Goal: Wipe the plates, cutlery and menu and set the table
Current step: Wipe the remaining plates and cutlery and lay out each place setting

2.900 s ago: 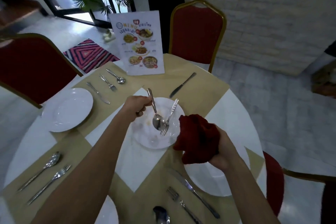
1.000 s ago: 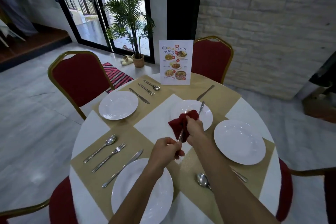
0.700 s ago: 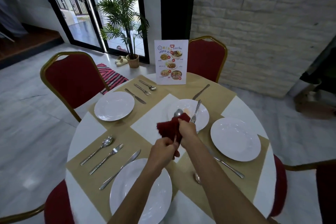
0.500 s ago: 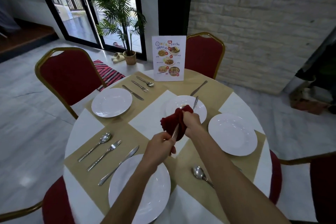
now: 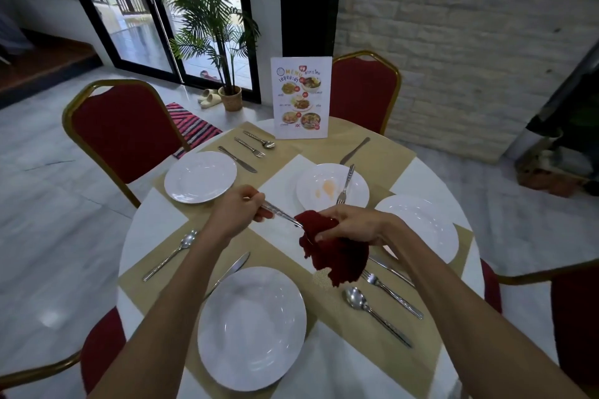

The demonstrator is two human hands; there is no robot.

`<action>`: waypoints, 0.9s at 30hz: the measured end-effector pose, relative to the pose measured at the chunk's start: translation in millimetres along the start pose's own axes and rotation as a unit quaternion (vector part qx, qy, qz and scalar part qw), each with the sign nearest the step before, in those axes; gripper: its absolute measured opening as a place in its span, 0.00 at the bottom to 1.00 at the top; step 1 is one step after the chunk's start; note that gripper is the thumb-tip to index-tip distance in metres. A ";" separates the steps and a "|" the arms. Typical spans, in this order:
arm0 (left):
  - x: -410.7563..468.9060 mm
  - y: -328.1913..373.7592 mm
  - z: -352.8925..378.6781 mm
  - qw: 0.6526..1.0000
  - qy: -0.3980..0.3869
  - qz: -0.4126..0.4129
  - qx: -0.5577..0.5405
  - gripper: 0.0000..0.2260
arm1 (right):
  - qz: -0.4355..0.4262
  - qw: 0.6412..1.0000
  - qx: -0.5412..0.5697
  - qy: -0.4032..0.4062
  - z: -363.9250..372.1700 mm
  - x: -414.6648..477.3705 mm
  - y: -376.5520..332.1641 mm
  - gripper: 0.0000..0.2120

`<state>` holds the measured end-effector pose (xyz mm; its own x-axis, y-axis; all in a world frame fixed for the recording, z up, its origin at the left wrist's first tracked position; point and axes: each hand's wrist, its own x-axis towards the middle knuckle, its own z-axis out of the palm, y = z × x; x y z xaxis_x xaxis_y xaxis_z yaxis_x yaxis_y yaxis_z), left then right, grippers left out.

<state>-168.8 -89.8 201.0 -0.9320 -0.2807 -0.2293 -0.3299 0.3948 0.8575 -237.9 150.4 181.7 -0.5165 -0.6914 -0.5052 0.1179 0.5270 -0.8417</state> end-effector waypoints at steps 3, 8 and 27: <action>3.4 6.0 10.8 0.999 -0.036 0.011 0.001 0.09 | 0.004 0.999 -0.030 -0.041 5.3 -6.2 -3.3 0.13; 3.1 -0.5 18.2 0.994 -0.099 -0.021 -0.030 0.10 | -0.026 0.998 -0.053 0.017 11.1 -13.2 10.9 0.12; -73.9 -15.0 86.4 0.989 -0.135 -0.021 -0.062 0.12 | -0.024 0.779 0.334 0.531 38.3 23.5 8.9 0.02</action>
<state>-108.0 0.6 165.3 -0.9293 -0.0442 -0.3666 -0.3643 0.2719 0.8907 -216.5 119.9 155.0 -0.9023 0.2825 -0.3258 0.3079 -0.1068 -0.9454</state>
